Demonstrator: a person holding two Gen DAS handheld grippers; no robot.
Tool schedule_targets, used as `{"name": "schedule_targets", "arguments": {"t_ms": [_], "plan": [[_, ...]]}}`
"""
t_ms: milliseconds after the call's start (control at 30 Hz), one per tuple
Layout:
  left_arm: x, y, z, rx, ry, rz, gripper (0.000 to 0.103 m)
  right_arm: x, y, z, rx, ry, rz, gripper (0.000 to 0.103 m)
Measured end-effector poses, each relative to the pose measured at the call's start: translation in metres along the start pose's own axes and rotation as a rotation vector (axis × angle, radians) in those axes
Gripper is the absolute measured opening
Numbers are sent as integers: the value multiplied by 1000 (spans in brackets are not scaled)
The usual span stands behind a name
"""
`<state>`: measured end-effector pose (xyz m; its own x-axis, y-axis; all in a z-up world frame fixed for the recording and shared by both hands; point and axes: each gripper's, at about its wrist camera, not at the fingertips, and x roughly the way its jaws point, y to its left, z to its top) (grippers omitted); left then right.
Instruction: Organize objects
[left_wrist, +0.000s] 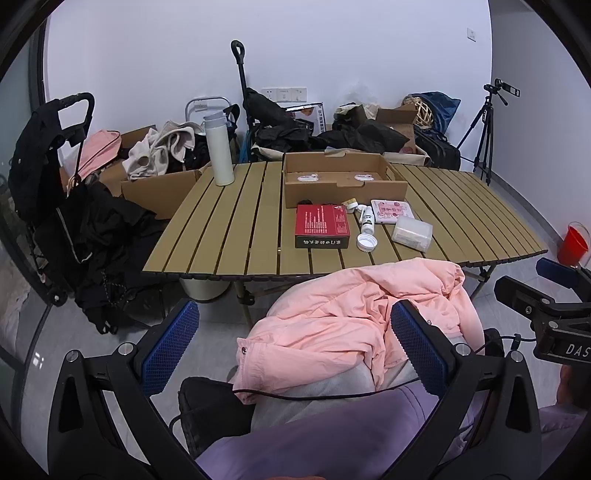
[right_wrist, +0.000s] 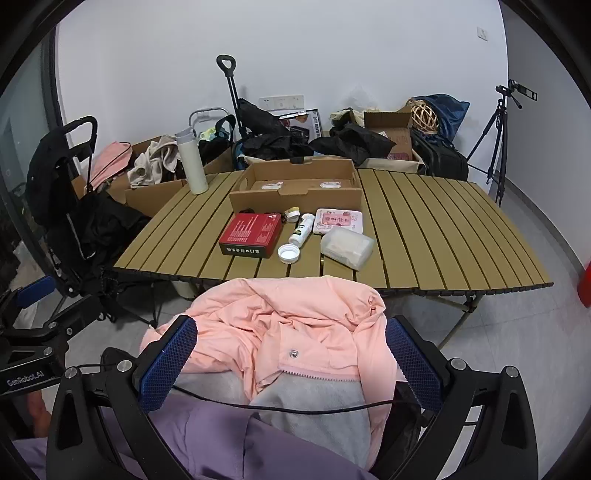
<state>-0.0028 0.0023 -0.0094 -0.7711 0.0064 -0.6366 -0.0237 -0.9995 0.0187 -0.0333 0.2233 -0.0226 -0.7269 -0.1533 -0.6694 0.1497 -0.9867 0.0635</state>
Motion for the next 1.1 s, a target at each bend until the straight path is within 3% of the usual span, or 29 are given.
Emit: {"name": "schedule_targets", "arguments": {"t_ms": [1100], "plan": [[0,-2,-2,1,-6,10,103,5,0,-3,11,15,6,103]]}}
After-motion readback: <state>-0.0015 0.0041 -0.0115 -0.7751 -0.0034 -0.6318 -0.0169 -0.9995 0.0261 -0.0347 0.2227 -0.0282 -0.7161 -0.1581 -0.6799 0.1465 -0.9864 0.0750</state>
